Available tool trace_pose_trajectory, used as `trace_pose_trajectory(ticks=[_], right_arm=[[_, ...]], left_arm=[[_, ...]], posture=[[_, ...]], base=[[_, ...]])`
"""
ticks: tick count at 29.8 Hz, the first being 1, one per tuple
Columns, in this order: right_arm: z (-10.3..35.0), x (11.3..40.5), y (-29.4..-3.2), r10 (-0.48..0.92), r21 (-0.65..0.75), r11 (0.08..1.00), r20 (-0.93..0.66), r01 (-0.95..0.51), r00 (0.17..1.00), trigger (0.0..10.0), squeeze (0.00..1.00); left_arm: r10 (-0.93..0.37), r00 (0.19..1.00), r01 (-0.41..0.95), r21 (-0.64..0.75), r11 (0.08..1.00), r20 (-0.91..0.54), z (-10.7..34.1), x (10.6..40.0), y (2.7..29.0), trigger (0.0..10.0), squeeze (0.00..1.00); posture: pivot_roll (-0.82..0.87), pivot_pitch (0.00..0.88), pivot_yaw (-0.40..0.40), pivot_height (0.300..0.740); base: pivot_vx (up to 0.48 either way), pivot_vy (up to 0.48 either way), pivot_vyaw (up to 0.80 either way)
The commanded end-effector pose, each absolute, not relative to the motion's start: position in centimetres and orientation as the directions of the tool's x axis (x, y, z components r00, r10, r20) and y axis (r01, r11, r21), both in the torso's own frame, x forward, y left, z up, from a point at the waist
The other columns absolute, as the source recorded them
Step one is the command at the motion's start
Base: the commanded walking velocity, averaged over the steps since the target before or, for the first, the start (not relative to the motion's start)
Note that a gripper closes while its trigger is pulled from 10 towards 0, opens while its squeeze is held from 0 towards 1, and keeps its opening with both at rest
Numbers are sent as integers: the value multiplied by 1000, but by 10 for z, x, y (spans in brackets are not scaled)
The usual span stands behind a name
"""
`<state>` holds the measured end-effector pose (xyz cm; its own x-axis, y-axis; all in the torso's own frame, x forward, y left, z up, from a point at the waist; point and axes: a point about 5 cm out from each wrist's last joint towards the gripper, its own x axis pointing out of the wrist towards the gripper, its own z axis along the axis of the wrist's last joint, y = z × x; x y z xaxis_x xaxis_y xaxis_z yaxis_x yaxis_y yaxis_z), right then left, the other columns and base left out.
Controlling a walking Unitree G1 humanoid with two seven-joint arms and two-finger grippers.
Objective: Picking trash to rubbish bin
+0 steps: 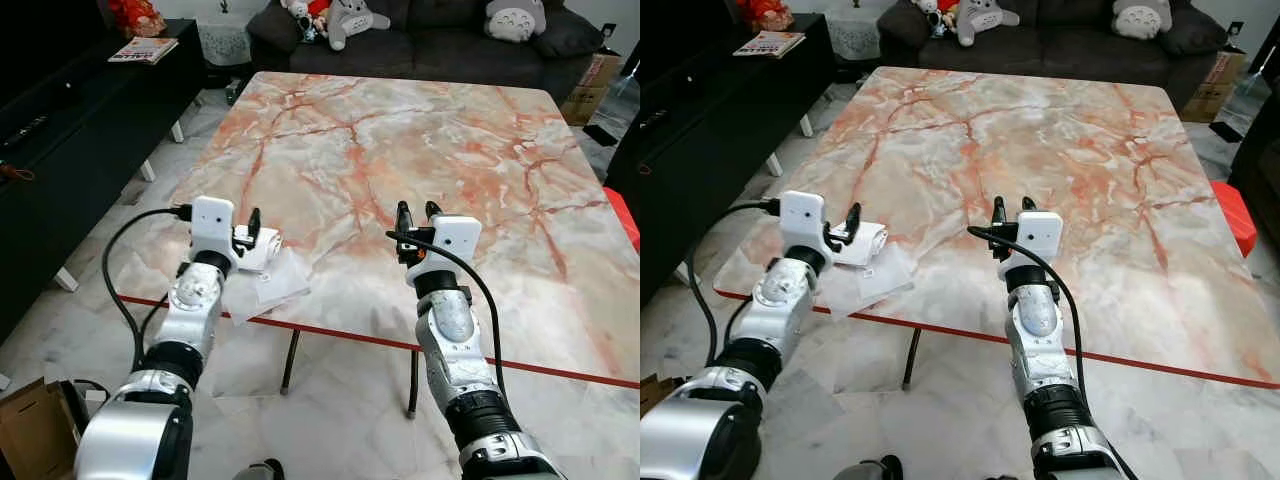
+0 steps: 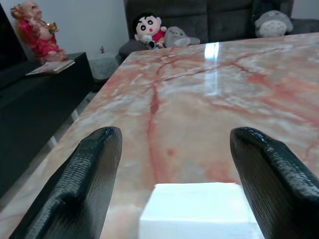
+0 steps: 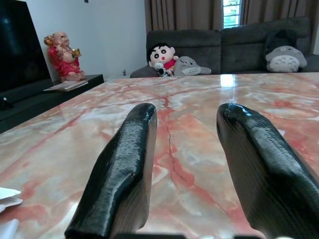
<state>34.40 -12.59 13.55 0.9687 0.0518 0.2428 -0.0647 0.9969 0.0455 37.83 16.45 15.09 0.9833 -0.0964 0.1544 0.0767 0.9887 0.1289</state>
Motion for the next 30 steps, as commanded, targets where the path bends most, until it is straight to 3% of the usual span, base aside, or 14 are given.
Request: trace_pose_trajectory(ticks=[1, 30], right_arm=[[133, 343, -126, 53, 50, 997, 230, -67, 972, 10000, 0], [130, 342, -124, 62, 51, 996, 216, -74, 974, 10000, 0]], left_arm=[[-81, 988, 62, 140, 988, 130, 153, 381, 171, 10000, 0], [-102, 989, 87, 134, 987, 110, 150, 382, 165, 10000, 0]], posture=[[138, 131, 2, 740], [133, 139, 2, 740]], base=[[0, 0, 0], [0, 0, 0]])
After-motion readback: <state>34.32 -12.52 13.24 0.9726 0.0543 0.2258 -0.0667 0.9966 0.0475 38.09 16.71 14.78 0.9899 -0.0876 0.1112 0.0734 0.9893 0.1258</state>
